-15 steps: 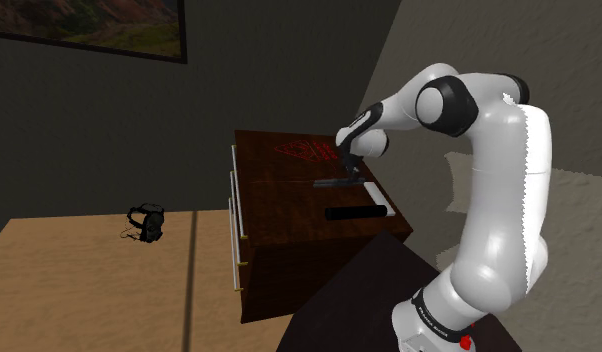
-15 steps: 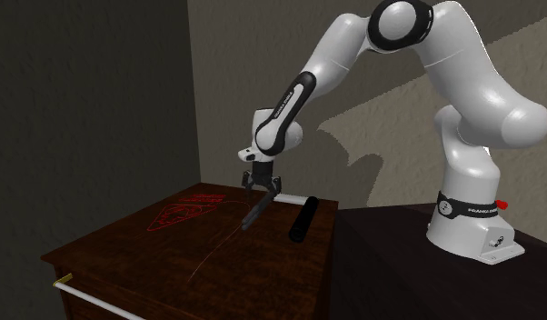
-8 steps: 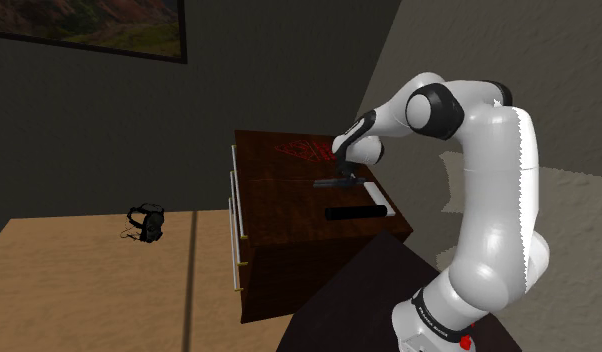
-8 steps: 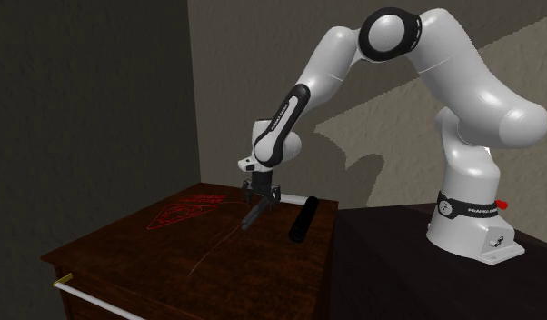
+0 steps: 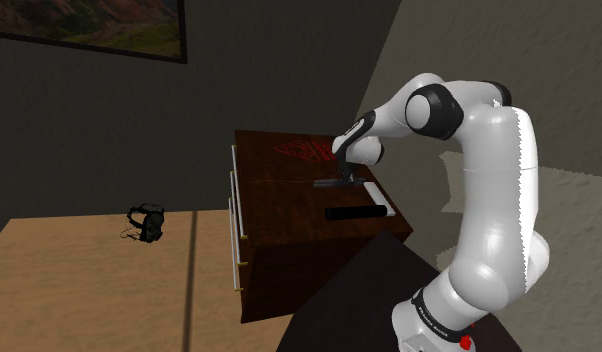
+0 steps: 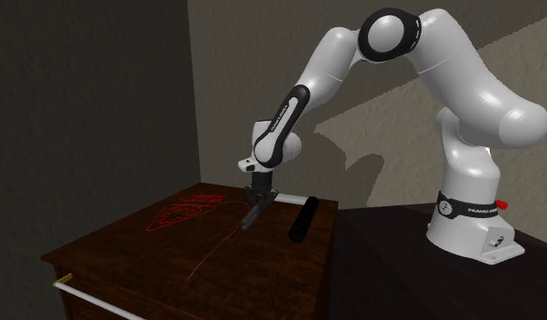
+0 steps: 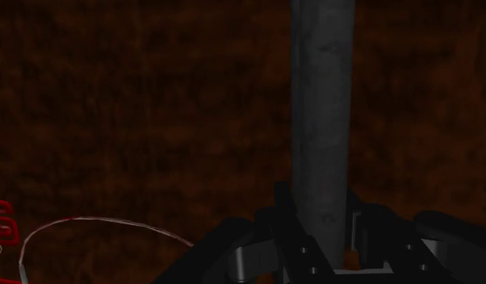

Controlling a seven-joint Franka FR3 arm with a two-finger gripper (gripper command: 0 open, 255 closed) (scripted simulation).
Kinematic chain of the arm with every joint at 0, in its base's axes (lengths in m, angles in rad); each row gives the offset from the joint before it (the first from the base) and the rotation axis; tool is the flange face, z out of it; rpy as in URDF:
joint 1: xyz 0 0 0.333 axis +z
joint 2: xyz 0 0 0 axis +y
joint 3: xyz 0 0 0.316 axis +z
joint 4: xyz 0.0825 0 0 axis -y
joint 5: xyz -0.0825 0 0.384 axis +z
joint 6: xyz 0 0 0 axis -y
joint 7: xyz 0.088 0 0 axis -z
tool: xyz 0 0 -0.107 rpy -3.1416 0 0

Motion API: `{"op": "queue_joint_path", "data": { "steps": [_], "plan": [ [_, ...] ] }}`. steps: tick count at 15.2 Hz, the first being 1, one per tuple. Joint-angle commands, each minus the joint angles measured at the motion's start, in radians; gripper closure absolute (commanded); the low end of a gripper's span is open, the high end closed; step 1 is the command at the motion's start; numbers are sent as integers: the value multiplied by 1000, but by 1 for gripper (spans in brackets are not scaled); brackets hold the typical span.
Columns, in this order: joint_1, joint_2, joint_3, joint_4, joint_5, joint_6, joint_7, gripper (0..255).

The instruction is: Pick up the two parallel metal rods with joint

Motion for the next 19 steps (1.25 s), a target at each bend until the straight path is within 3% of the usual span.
{"op": "queue_joint_path", "data": {
  "steps": [1, 19],
  "plan": [
    [0, 0, 0, 0, 0, 0, 0, 255],
    [64, -170, -82, -35, -82, -136, 54, 255]
  ]
}}
